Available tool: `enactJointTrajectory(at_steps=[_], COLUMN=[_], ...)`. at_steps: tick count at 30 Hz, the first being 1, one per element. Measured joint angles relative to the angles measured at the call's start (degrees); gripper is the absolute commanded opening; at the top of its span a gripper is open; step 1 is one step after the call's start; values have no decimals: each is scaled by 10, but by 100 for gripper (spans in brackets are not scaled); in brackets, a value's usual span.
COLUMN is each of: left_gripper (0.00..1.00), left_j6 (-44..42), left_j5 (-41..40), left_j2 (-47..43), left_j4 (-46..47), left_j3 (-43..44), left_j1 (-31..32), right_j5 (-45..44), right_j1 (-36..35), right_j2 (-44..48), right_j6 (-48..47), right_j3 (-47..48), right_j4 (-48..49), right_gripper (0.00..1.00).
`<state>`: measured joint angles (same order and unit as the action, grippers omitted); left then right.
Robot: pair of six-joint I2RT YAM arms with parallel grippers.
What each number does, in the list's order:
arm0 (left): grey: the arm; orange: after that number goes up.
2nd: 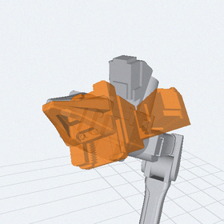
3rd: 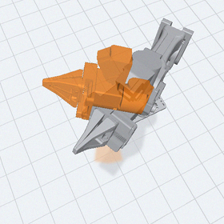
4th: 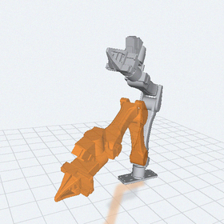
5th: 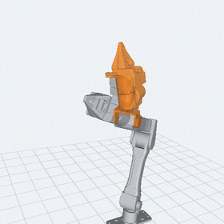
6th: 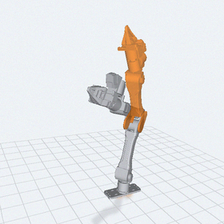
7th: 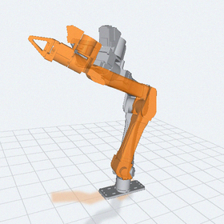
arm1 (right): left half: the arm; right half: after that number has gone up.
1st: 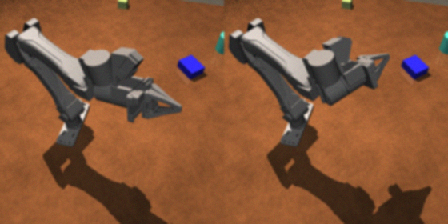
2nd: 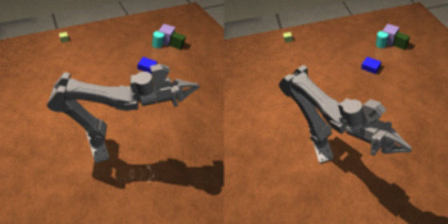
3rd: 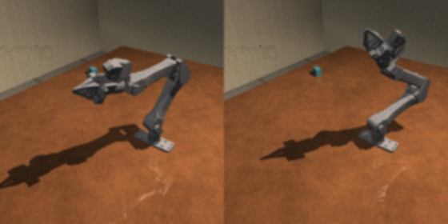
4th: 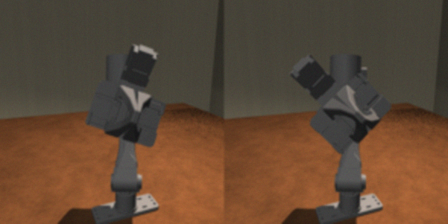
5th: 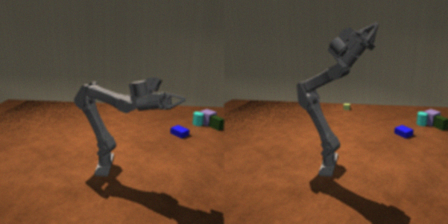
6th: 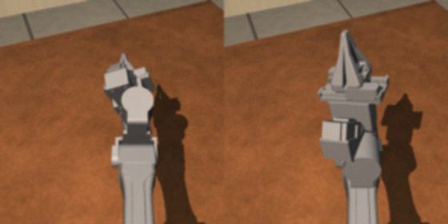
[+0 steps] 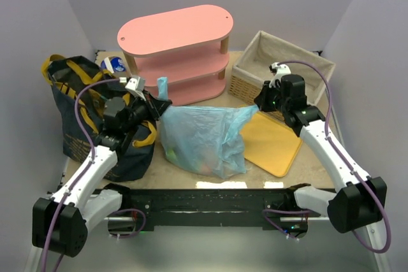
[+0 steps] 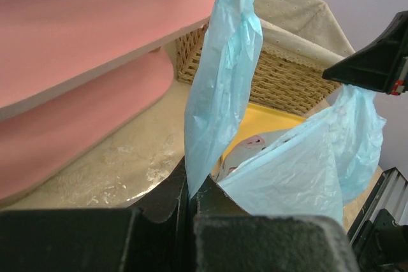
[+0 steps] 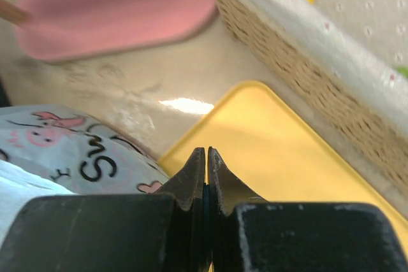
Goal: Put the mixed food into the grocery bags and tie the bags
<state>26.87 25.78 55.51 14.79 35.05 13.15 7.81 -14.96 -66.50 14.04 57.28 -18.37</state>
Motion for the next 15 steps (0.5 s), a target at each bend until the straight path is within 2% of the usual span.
enactJointTrajectory(at_steps=[9, 15], left_gripper=[0, 0], left_j6=[-7, -57], left_j5=[-8, -11], left_j2=[9, 44], left_j4=[1, -51], left_j3=[-23, 42], left_j1=[25, 93], right_j5=[-43, -65], right_j1=[-2, -16], right_j2=[-21, 2], right_j6=[-2, -28], right_j3=[-34, -10], right_j4=[-6, -4], right_gripper=[0, 0])
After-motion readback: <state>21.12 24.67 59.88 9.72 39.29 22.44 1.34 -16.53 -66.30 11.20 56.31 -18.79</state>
